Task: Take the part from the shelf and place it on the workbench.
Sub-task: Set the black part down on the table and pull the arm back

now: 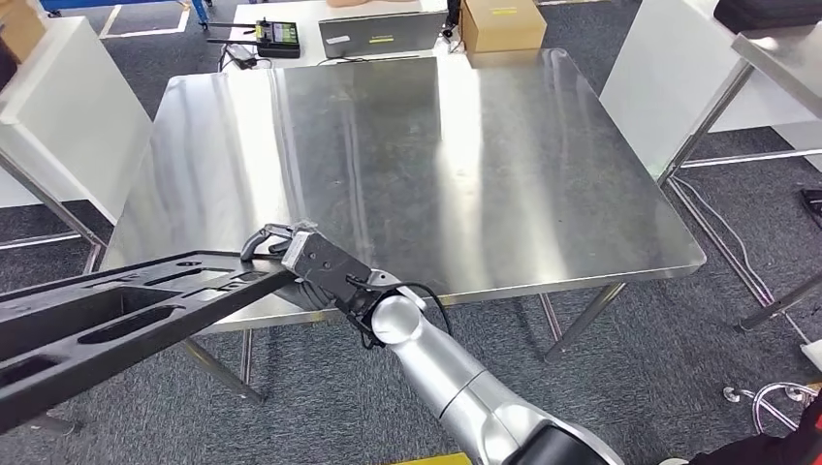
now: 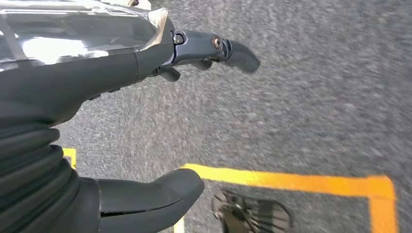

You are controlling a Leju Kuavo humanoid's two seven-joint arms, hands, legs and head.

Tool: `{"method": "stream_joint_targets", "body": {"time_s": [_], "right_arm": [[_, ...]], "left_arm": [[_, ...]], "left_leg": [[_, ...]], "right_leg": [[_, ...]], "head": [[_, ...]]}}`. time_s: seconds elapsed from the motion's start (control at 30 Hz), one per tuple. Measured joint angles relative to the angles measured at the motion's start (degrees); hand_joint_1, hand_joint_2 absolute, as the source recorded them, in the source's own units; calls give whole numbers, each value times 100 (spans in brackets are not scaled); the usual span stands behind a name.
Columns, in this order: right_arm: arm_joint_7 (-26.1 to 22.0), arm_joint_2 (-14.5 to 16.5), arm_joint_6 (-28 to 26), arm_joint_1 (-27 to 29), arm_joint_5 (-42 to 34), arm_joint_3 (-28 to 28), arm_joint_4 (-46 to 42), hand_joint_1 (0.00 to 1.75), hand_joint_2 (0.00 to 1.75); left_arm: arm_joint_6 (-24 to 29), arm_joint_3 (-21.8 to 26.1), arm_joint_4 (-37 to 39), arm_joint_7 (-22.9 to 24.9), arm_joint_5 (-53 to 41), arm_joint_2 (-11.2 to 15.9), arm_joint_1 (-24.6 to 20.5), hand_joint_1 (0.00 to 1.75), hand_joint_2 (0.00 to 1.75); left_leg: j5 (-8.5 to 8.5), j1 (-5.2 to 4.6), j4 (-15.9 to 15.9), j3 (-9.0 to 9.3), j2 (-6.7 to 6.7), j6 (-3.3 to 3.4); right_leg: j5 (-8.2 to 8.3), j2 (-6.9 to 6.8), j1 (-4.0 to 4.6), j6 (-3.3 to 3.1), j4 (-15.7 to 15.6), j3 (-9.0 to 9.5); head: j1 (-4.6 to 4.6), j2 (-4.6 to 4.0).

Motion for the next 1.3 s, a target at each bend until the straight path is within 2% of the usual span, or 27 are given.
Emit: {"method": "stream_joint_targets", "body": {"time_s": [0.07, 0.1, 0.13, 0.2, 0.23, 0.27, 0.33, 0.37, 0.43, 0.53, 0.57, 0.6, 0.63, 0.67, 0.73, 0.77, 0.8, 0.83, 0.87, 0.9, 0.93, 0.97, 1.0, 1.03, 1.07, 1.13, 1.3], "right_arm": [[-7, 41, 1, -44, -3, 4, -1, 175, 175], [-7, 51, 1, -41, -3, 9, 2, 175, 175], [-4, 59, 1, -31, -2, 13, 4, 175, 175], [-1, 63, -2, -9, -1, 17, 9, 175, 175], [-1, 64, -4, -6, -1, 17, 9, 175, 175], [-1, 67, -6, -7, -1, 18, 10, 175, 175], [-1, 72, -8, -6, -1, 20, 10, 175, 175], [-1, 73, -8, -6, -1, 21, 10, 175, 175], [-1, 73, -8, -6, -1, 21, 10, 175, 175], [1, 74, -19, 1, 5, 30, 30, 175, 175], [3, 85, -82, -11, 49, 37, 38, 175, 175], [10, 99, -168, -29, 121, 51, 42, 175, 175], [32, 104, -289, -48, 226, 68, 47, 175, 175], [74, 105, -433, -67, 354, 94, 57, 175, 175], [231, 89, -703, -76, 589, 168, 91, 175, 175], [331, 83, -844, -87, 686, 216, 113, 175, 175], [437, 80, -993, -113, 774, 280, 135, 175, 175], [541, 80, -1140, -155, 844, 354, 156, 175, 175], [647, 79, -1288, -213, 900, 442, 179, 175, 175], [742, 76, -1418, -283, 939, 535, 205, 175, 175], [827, 74, -1517, -358, 956, 628, 230, 175, 175], [893, 76, -1584, -431, 962, 713, 251, 175, 175], [935, 84, -1619, -496, 961, 785, 269, 175, 175], [962, 96, -1638, -554, 957, 847, 280, 175, 175], [973, 110, -1650, -602, 955, 898, 289, 175, 175], [980, 131, -1667, -665, 945, 986, 308, 175, 175], [1005, 140, -1715, -726, 951, 1105, 358, 175, 175]], "left_arm": [[3, 8, 1, -10, 3, -13, -32, 0, 175], [4, 9, 2, -13, 5, -15, -30, 0, 175], [9, 12, 2, -14, 6, -11, -17, 0, 175], [22, 19, 2, -14, 6, -3, 19, 0, 175], [28, 21, 2, -14, 5, -1, 32, 0, 175], [31, 23, 2, -15, 5, 0, 39, 0, 175], [32, 25, 2, -15, 5, 1, 44, 0, 175], [33, 25, 2, -15, 5, 1, 45, 0, 175], [33, 26, 2, -15, 5, 1, 46, 0, 175], [41, 35, 2, -16, 7, 20, 67, 0, 175], [92, 45, 1, -14, 7, 23, 67, 0, 175], [144, 55, -1, -10, 9, 22, 60, 0, 175], [198, 67, -2, -7, 15, 21, 52, 0, 175], [246, 81, -3, -3, 27, 21, 50, 0, 175], [255, 104, -3, -1, 50, 20, 53, 0, 175], [257, 112, -3, -1, 56, 19, 55, 0, 175], [260, 115, -3, 0, 57, 16, 56, 0, 175], [262, 116, -3, 0, 54, 14, 56, 0, 175], [264, 116, -3, 0, 45, 12, 56, 0, 175], [266, 116, -3, 0, 32, 11, 56, 0, 175], [267, 117, -3, -1, 17, 12, 54, 0, 175], [267, 117, -3, -1, 4, 13, 50, 0, 175], [267, 117, -3, -1, -3, 13, 47, 0, 175], [267, 117, -3, -2, -6, 12, 45, 0, 175], [266, 117, -2, -2, -8, 10, 42, 0, 175], [266, 116, -1, -2, -11, 2, 36, 0, 175], [269, 115, -3, 4, -28, -4, 18, 0, 175]], "left_leg": [[140, 7, 653, -429, 23, -27], [87, 4, 1005, -713, 29, -37], [-87, 3, 1252, -991, 31, -49], [-530, -1, 1369, -1415, 31, -53], [-609, -6, 1224, -1532, 31, -42], [-532, -16, 999, -1593, 32, -23], [-275, -33, 626, -1619, 34, 10], [-194, -38, 552, -1617, 34, 17], [-141, -40, 513, -1615, 35, 21], [872, -110, 54, -1591, 26, 112], [1153, -129, -145, -1490, 22, 171], [1109, -129, -235, -1365, 21, 218], [1053, -125, -325, -1227, 21, 264], [1004, -112, -406, -1097, 18, 302], [891, -107, -453, -951, 7, 316], [824, -106, -460, -873, -4, 310], [754, -104, -461, -789, -19, 299], [682, -104, -461, -698, -30, 283], [609, -105, -463, -614, -39, 262], [534, -112, -454, -531, -46, 234], [467, -119, -447, -476, -54, 200], [411, -125, -442, -436, -58, 162], [363, -127, -427, -410, -64, 133], [338, -121, -428, -397, -66, 139], [324, -114, -429, -379, -61, 156], [324, -104, -436, -350, -49, 207], [300, -98, -503, -296, 16, 211]], "right_leg": [[-105, 20, -19, -92, -26, 174], [-182, 29, -13, -125, -33, 256], [-267, 45, -8, -142, -35, 345], [-446, 89, 3, -153, -36, 551], [-541, 107, 6, -153, -37, 670], [-634, 118, 8, -148, -38, 787], [-755, 126, 9, -140, -42, 940], [-776, 126, 9, -138, -42, 964], [-785, 126, 9, -137, -43, 976], [-934, 150, 26, -78, -99, 1104], [-924, 149, 35, 2, -38, 1118], [-863, 141, 41, 74, 133, 1036], [-809, 126, 38, 125, 415, 863], [-815, 110, 41, 146, 809, 587], [-1136, 107, 37, 65, 1307, 60], [-1311, 106, 29, 41, 1342, -116], [-1373, 102, 15, 54, 1225, -217], [-1273, 96, -4, 110, 975, -252], [-992, 85, -28, 204, 623, -237], [-609, 59, -44, 293, 279, -204], [-266, 30, -48, 319, 21, -150], [-6, 10, -41, 291, -132, -108], [124, -3, -31, 225, -177, -74], [159, 2, -24, 158, -182, -40], [177, 18, -19, 136, -188, -29], [167, 43, -13, 128, -193, -12], [111, 94, 12, 53, -195, -2]], "head": [[-3, 1], [-5, 1], [-7, 1], [-8, 0], [-8, 0], [-7, 0], [-6, -1], [-5, -1], [-5, -1], [-12, 0], [-14, 1], [-12, 1], [-8, 1], [-1, 1], [2, 1], [3, 1], [3, 1], [3, 1], [4, 1], [4, 1], [6, 1], [3, 1], [2, 1], [-1, 1], [-5, 1], [-6, 1], [-7, 1]]}}
